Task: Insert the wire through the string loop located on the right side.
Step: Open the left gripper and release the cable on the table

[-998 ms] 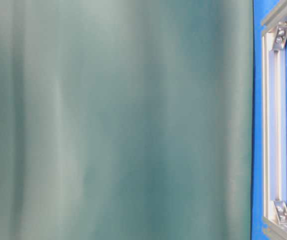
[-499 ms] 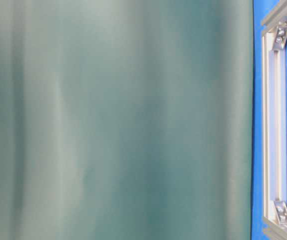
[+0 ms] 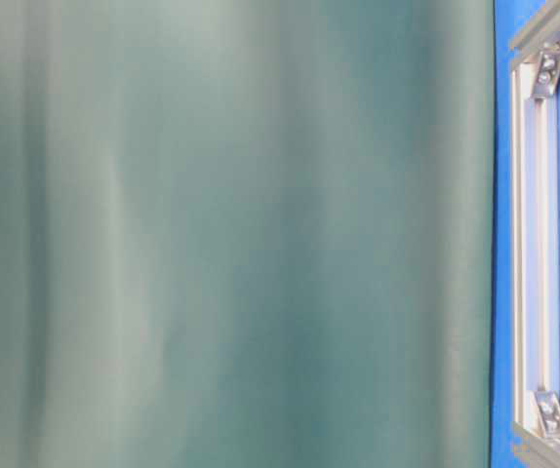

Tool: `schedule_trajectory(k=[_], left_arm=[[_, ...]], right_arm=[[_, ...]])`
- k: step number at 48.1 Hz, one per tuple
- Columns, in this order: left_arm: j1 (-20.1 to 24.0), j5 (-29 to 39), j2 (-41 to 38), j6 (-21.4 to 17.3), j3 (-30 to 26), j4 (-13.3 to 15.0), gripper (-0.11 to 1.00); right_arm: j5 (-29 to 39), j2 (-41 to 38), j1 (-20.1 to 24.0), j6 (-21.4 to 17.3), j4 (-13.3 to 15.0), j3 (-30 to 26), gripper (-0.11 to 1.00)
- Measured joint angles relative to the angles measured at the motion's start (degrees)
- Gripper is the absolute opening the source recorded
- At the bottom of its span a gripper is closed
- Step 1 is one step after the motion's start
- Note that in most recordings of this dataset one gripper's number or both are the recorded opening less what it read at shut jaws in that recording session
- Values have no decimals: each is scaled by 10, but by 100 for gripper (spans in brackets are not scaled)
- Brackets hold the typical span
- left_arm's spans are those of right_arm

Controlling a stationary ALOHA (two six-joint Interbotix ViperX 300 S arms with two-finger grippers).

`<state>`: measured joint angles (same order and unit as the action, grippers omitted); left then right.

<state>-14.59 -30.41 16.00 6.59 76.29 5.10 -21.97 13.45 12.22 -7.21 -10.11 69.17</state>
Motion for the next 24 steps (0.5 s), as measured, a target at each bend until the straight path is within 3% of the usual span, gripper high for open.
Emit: schedule_trajectory(k=[10, 24], left_arm=[[14, 8, -1, 2, -1, 0, 84], [25, 36, 11, 2, -1, 0, 80]], right_arm=[[1, 5, 0, 1, -1, -2, 95], [8, 24, 0, 3, -1, -5, 95]])
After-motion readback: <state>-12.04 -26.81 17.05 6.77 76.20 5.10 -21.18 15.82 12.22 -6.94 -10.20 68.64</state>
